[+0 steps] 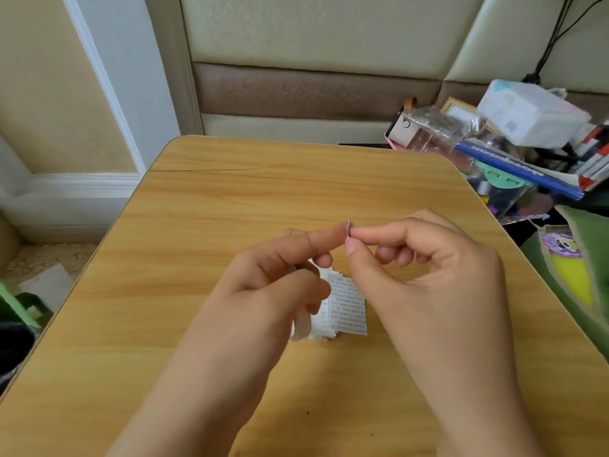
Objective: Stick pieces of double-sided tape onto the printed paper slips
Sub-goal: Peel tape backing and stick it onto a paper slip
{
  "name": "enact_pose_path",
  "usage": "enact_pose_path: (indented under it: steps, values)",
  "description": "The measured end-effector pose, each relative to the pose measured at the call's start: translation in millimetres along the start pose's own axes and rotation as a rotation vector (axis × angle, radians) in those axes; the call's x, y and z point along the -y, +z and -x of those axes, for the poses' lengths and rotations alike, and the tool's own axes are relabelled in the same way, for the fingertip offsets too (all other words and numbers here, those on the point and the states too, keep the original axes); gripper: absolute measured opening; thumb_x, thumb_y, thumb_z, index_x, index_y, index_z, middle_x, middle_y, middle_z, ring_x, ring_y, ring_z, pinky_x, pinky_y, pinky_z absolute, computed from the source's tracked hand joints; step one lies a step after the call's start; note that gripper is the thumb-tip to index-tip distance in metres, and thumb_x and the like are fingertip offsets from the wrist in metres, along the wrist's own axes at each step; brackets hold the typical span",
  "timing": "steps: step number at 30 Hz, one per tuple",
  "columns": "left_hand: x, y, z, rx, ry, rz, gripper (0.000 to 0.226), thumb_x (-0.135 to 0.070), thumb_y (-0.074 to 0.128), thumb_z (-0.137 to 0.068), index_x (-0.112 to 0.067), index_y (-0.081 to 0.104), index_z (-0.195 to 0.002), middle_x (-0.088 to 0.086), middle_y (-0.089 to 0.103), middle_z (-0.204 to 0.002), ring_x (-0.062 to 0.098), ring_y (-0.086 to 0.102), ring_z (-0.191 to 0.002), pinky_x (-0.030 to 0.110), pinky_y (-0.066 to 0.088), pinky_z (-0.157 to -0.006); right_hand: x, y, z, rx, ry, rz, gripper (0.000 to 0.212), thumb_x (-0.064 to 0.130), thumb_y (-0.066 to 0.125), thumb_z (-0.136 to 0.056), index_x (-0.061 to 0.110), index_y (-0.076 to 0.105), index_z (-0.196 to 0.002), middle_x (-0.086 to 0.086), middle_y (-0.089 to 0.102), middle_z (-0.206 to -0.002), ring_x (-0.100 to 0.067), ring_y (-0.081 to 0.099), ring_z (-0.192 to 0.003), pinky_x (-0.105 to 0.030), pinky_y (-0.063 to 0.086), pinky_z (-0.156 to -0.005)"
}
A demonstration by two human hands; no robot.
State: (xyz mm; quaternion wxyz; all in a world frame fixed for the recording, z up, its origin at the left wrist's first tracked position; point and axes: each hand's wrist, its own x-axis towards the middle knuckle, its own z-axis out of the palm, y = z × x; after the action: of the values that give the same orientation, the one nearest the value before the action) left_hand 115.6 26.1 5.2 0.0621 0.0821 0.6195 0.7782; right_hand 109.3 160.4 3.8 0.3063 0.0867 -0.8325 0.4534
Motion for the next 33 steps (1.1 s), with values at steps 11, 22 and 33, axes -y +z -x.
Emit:
enact_pose_path:
  steps: [11, 22, 33]
  values:
    - [5, -1, 9, 0.079, -0.027, 0.098, 0.043, -0.004, 0.052, -0.064, -0.017, 0.076, -0.097, -0.005, 0.051, -0.075, 0.009, 0.043, -0.059, 0.030, 0.034, -0.065, 5, -7, 9, 0.022, 0.102, -0.162, 0.009, 0.023, 0.073, -0.069, 0.031, 0.071, -0.066, 0.001, 0.055, -0.063, -0.009, 0.046, -0.061, -0.010, 0.035, -0.059]
    - [7, 2, 11, 0.143, -0.016, 0.142, 0.044, -0.003, 0.050, -0.067, -0.015, 0.075, -0.100, -0.005, 0.050, -0.076, 0.010, 0.042, -0.061, 0.029, 0.034, -0.065, 4, -12, 15, -0.025, 0.215, -0.284, 0.006, 0.023, 0.071, -0.071, 0.029, 0.073, -0.071, -0.003, 0.063, -0.069, -0.006, 0.047, -0.062, -0.014, 0.040, -0.059]
    - [6, 6, 13, 0.058, 0.067, -0.013, 0.045, -0.007, 0.053, -0.062, -0.030, 0.077, -0.093, -0.010, 0.053, -0.077, 0.008, 0.044, -0.066, 0.028, 0.034, -0.067, 8, -14, 20, -0.123, -0.192, 0.265, 0.003, 0.022, 0.071, -0.077, 0.023, 0.074, -0.077, 0.008, 0.052, -0.066, -0.006, 0.043, -0.067, -0.017, 0.039, -0.065]
